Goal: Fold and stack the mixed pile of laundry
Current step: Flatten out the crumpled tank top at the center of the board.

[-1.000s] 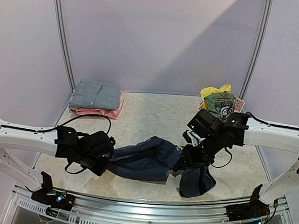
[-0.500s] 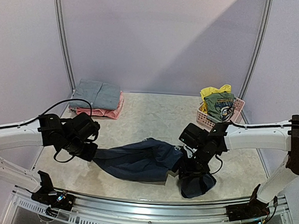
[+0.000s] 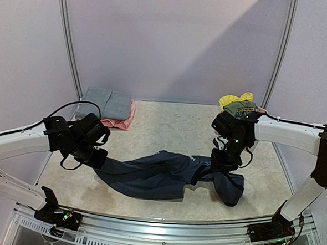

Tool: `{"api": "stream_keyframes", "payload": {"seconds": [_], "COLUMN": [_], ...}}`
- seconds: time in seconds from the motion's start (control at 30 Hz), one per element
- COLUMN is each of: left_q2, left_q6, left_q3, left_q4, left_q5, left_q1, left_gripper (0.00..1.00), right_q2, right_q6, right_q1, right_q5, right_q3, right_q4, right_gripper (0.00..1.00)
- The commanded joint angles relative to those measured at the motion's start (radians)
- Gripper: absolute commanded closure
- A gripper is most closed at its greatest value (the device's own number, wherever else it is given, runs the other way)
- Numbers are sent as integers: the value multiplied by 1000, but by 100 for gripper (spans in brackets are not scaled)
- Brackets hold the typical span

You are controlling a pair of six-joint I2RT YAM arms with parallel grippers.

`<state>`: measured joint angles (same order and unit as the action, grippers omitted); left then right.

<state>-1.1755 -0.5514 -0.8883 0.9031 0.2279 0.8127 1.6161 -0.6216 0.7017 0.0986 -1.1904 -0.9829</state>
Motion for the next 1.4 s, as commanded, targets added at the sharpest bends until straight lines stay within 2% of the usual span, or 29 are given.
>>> {"api": "stream_keyframes", "payload": {"seconds": [0.0,0.07,0.17,0.3,0.47,0.57,0.83,0.93,1.1,1.37], "left_q2": [-41,-57,-65,-57,-42,-41,-50,-55,-64,-67], "left_q6": [31,35,36,32,24,25,27,28,32,37], "left_q3": [-36,-44,-53,-50,-32,-23,-28,-35,-53,-57], "left_q4": [12,14,22,30,32,31,46,53,67,66], "left_q5": [-26,-36,-44,-49,-60,-72,-94,-105,-115,-125], "left_q1": [-25,-28,-31,-32,-34,-36,-41,-45,-51,-58], "left_gripper": [100,100,100,100,100,100,100,100,100,100], "right_q2": [58,74,42,-49,-178,-212,-205,-175,-134,-108], "right_q6": [104,136,161,65,-136,-239,-398,-467,-539,-622], "right_q1": [-94,-100,-43,62,170,202,220,226,248,282], "right_q5": [-5,32,123,133,205,212,135,126,72,-9], "right_q3": [-92,-148,-162,-74,171,289,460,529,575,664], "right_q4": [-34,-49,-25,43,317,483,804,955,1062,1250], "right_gripper": [56,56,55,53,50,42,29,29,31,42]}}
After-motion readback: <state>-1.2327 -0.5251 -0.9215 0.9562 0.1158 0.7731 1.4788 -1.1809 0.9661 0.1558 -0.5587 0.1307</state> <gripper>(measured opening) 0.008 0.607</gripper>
